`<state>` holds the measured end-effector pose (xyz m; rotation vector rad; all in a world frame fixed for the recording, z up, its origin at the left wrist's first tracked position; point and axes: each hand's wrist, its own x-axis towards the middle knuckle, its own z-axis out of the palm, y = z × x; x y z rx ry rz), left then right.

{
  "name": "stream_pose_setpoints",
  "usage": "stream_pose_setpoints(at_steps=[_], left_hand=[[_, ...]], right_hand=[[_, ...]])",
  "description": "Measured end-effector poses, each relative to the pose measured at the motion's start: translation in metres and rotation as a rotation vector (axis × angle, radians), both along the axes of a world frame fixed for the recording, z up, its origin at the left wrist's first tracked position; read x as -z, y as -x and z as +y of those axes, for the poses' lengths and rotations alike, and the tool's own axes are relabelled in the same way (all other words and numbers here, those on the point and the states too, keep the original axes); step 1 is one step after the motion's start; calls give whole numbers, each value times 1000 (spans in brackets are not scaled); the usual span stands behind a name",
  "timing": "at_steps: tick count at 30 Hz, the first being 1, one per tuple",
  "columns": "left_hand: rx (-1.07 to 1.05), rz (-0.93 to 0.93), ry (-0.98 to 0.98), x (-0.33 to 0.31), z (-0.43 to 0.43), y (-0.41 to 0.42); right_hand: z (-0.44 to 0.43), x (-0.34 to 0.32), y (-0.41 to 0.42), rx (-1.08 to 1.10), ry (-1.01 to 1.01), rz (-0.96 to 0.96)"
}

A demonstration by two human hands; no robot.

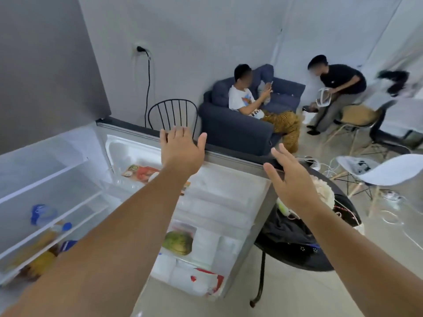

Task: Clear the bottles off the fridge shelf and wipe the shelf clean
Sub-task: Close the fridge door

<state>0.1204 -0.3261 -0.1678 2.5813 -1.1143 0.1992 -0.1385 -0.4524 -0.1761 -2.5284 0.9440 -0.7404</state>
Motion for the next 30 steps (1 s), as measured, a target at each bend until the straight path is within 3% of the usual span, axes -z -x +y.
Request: stream_pose_setpoints(at_steps=[5, 10, 13, 20, 24, 26, 30], left_hand=[[-7, -28, 23, 7, 14, 4], [-69, 71, 58, 5, 50, 28], [-116, 162, 109, 1, 84, 65], [-146, 401, 254, -11, 195, 144], [-357, 485, 25, -41, 272, 159], [-467, 427, -124, -49, 297, 163], [-632, 44, -302, -29, 342, 143]], right_hand=[[10, -12, 15, -164, -81, 23], [23, -38, 12, -593, -601, 219], [46, -28, -31, -851, -716, 324], [145, 6, -138, -1085, -385, 125], [193, 11, -183, -1164, -151, 68], [213, 13, -202, -1178, -33, 63], [256, 18, -239, -1165, 77, 60]])
